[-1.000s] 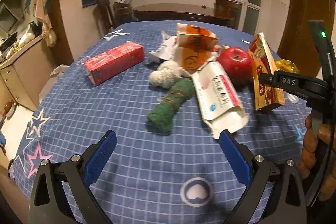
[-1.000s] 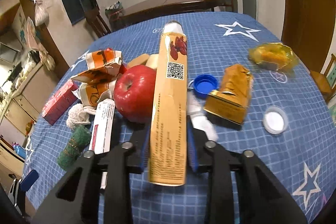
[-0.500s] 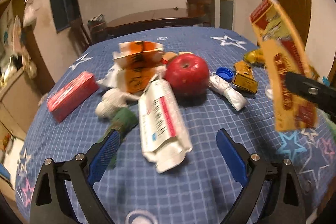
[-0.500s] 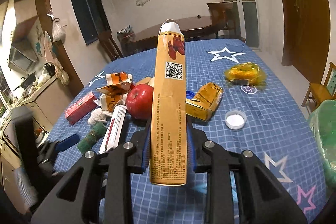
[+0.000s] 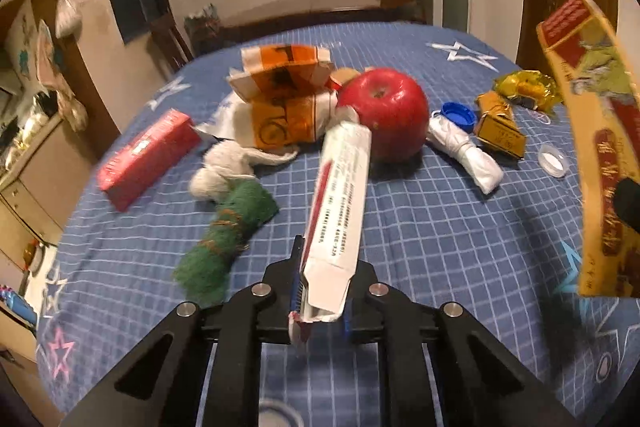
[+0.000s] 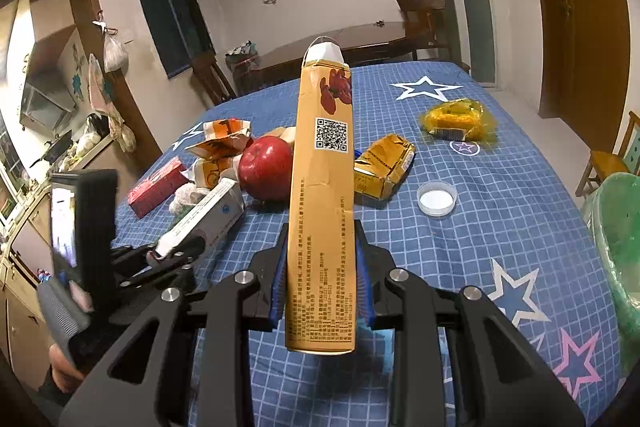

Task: Collect trash
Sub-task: 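Carry both boxes to the green bin and open both tools to drop them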

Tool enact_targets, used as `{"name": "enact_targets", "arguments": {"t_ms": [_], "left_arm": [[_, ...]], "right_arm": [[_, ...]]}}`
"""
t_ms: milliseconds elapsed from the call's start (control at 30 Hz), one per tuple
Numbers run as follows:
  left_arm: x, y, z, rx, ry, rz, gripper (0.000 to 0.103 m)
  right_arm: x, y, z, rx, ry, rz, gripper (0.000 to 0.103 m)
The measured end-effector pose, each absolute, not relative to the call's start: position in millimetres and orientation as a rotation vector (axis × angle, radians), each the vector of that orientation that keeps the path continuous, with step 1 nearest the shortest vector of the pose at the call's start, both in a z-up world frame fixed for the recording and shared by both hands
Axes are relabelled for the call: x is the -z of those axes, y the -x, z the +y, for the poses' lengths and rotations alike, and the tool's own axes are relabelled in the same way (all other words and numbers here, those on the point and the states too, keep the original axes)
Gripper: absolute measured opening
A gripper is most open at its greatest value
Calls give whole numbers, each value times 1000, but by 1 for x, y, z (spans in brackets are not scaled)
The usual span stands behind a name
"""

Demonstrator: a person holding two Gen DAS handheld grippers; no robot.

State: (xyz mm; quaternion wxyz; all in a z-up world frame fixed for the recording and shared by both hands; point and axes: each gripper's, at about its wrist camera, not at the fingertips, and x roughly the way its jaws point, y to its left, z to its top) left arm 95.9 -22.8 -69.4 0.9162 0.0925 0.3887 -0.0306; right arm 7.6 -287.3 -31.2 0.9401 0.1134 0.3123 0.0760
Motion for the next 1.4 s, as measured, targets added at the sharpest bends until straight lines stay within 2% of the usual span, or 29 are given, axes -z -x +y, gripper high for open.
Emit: {"name": "enact_targets", "arguments": {"t_ms": [367, 633, 1000, 1400], "left_arm": [[21, -39, -46, 95, -196, 635, 8], [-4, -38, -101, 225, -234, 588, 8], [-17, -47, -239, 528, -312, 574, 8], [-1, -50, -390, 764, -424, 600, 8]], "right_arm": [[27, 16, -299, -131, -228, 599, 27], [10, 36, -348, -24, -272, 552, 27], [-11, 67, -470, 225, -367, 549, 27], [-6, 97, -559, 460, -384, 582, 27]]}}
